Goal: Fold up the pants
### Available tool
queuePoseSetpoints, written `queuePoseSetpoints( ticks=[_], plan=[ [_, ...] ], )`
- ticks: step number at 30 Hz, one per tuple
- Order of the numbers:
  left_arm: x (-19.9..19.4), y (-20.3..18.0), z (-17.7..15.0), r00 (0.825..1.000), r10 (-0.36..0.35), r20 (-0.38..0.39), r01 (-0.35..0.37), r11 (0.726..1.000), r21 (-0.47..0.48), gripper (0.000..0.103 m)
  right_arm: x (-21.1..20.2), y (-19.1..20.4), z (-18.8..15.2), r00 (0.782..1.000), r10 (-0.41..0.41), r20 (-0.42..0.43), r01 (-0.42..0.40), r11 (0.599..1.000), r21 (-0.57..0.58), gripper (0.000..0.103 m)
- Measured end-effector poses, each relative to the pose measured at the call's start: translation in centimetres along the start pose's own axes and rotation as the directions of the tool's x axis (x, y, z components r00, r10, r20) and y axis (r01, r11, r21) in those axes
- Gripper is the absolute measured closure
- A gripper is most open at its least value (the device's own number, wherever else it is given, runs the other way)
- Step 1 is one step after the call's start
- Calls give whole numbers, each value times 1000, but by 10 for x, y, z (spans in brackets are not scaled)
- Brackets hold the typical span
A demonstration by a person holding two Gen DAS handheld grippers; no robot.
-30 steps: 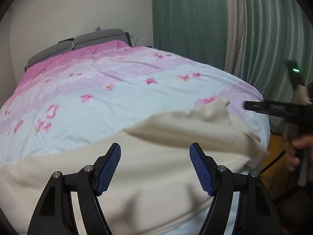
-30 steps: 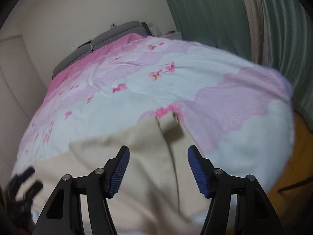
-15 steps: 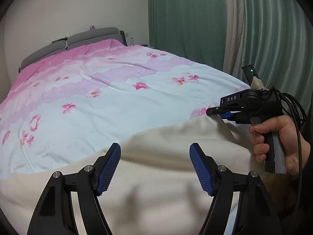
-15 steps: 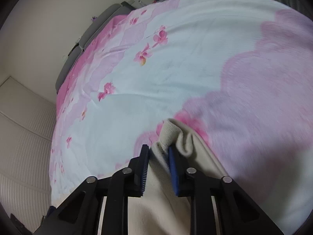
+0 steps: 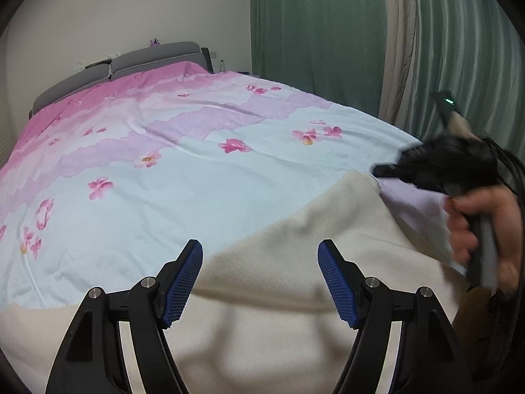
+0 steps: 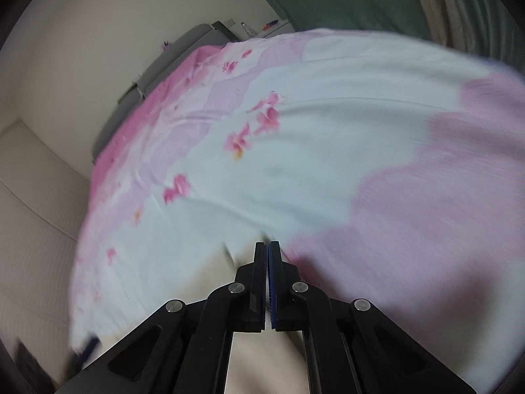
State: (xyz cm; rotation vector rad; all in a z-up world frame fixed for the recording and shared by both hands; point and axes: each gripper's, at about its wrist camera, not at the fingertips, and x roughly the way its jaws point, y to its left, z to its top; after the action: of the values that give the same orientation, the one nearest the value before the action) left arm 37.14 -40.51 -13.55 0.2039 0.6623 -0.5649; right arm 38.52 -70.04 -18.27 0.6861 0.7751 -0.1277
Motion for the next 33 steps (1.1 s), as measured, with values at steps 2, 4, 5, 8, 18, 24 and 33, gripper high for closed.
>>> queuePoseSetpoints(
  ticks=[2, 4, 5, 8, 18, 24, 33],
  plan=[
    [-1, -1, -1, 1000, -7, -1, 7, 1000, 4, 31, -31, -3, -24, 999, -15, 29, 15, 1000, 5, 96],
    [-3, -2, -3, 1000, -12, -3, 12, 1000, 8, 31, -58, -10, -47, 998, -31, 58, 29, 999, 30, 65],
    [-5, -3, -4, 1000, -16, -1, 16, 1000, 12, 31, -74, -16, -60, 995, -53, 80, 49, 997, 51, 57],
    [-8, -9, -8, 1000, -26, 0, 26, 999, 42, 31, -106, -25, -100, 988, -100, 115, 89, 991, 98, 47],
    [36, -44, 53, 975, -219, -37, 216, 891, 399, 31, -122, -32, -166, 964, -166, 208, 76, 921, 382, 47],
    [99, -62, 90, 919, -325, -222, 392, 794, 464, 34, -101, -26, -177, 966, -146, 213, 35, 890, 454, 49],
    [160, -86, 77, 815, -364, -451, 556, 711, 431, 78, -82, -37, -183, 969, -110, 222, -11, 875, 484, 83]
  ],
)
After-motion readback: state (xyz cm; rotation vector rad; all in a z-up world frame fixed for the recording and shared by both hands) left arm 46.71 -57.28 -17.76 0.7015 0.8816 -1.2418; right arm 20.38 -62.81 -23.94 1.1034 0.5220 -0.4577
